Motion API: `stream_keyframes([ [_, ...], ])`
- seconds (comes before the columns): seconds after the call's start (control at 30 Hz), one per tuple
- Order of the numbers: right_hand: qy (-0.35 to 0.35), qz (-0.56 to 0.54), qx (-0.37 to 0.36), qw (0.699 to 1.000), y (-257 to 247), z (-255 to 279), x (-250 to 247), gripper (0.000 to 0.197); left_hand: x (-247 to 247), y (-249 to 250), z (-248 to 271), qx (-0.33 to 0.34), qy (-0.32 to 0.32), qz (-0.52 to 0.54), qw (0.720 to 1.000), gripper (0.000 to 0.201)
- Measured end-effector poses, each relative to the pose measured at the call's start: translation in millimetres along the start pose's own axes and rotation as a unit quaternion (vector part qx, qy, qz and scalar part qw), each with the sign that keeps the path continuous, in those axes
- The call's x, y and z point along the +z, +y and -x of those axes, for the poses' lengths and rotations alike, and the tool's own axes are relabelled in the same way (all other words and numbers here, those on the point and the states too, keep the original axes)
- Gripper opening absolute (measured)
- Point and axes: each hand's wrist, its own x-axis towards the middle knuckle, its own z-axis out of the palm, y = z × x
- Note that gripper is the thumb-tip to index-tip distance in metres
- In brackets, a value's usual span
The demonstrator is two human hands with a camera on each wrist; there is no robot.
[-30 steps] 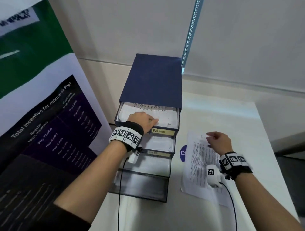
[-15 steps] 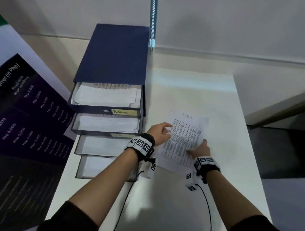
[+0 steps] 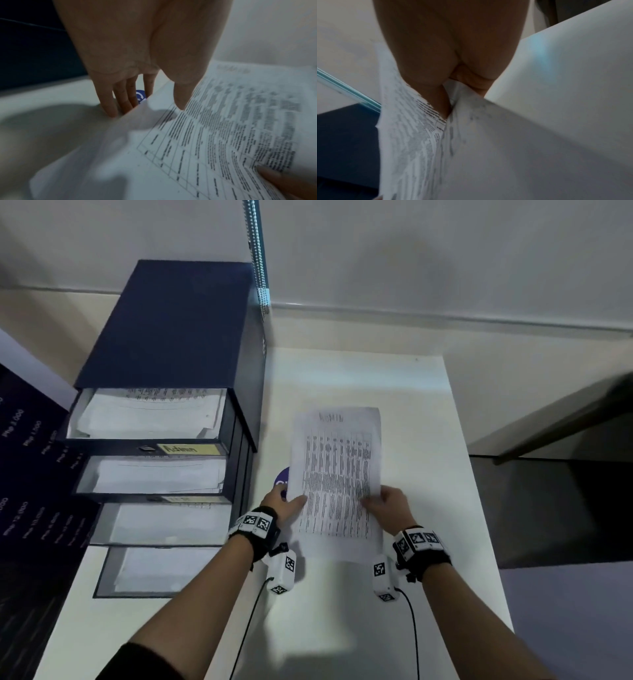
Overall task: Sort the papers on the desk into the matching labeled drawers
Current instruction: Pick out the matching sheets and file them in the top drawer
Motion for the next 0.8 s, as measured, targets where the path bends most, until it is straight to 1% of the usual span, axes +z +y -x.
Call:
stream_keyframes([
  [0.07, 0.010, -0.029, -0.035, 0.999, -7, 1, -12, 0.007, -1, 12, 9, 0.021, 0.002, 0.008, 1.000, 0.060],
  [0.1, 0.014, -0.047, -0.050, 0.998, -10, 1, -19, 0.007, -3, 20, 15, 0.043, 0.008, 0.026, 0.999, 0.054],
  [0.13, 0.020, -0.065, -0.062, 0.996, -14, 3, -25, 0.009, -5, 27, 19, 0.069, 0.016, 0.046, 0.996, 0.045],
  [0.2, 0.033, -0.105, -0.081, 0.991, -25, 6, -38, 0.015, -13, 43, 31, 0.125, 0.033, 0.074, 0.989, 0.036],
  [0.3, 0.036, -0.164, -0.098, 0.981, -49, 11, -55, 0.018, -31, 62, 52, 0.208, 0.063, 0.120, 0.969, 0.023],
  [0.33, 0.038, -0.172, -0.107, 0.979, -61, 15, -59, 0.026, -39, 64, 57, 0.227, 0.080, 0.135, 0.961, 0.029],
  [0.4, 0.055, -0.172, -0.122, 0.976, -86, 24, -66, 0.058, -58, 71, 73, 0.251, 0.105, 0.173, 0.947, 0.053],
  [0.43, 0.061, -0.166, -0.138, 0.974, -99, 30, -67, 0.064, -70, 72, 83, 0.263, 0.121, 0.188, 0.938, 0.059],
  [0.47, 0.069, -0.161, -0.163, 0.971, -114, 37, -67, 0.053, -83, 73, 91, 0.276, 0.143, 0.201, 0.929, 0.064],
  [0.53, 0.068, -0.194, -0.209, 0.956, -142, 52, -63, 0.014, -112, 77, 117, 0.309, 0.168, 0.223, 0.909, 0.065],
  [0.57, 0.065, -0.214, -0.218, 0.950, -158, 62, -60, 0.032, -128, 78, 135, 0.327, 0.173, 0.229, 0.900, 0.063],
  [0.6, 0.058, -0.229, -0.225, 0.945, -174, 74, -56, 0.057, -144, 76, 146, 0.338, 0.171, 0.238, 0.894, 0.057],
  [0.63, 0.050, -0.237, -0.232, 0.942, -187, 83, -51, 0.071, -161, 74, 159, 0.339, 0.163, 0.255, 0.891, 0.050],
  [0.67, 0.039, -0.243, -0.238, 0.940, -201, 93, -45, 0.075, -179, 71, 170, 0.334, 0.157, 0.279, 0.886, 0.046],
  [0.7, 0.018, -0.252, -0.241, 0.937, -215, 101, -37, 0.071, -196, 66, 182, 0.325, 0.156, 0.298, 0.884, 0.044],
  [0.8, -0.043, -0.278, -0.224, 0.933, -254, 127, -4, 0.046, -244, 38, 203, 0.307, 0.172, 0.324, 0.878, 0.040],
])
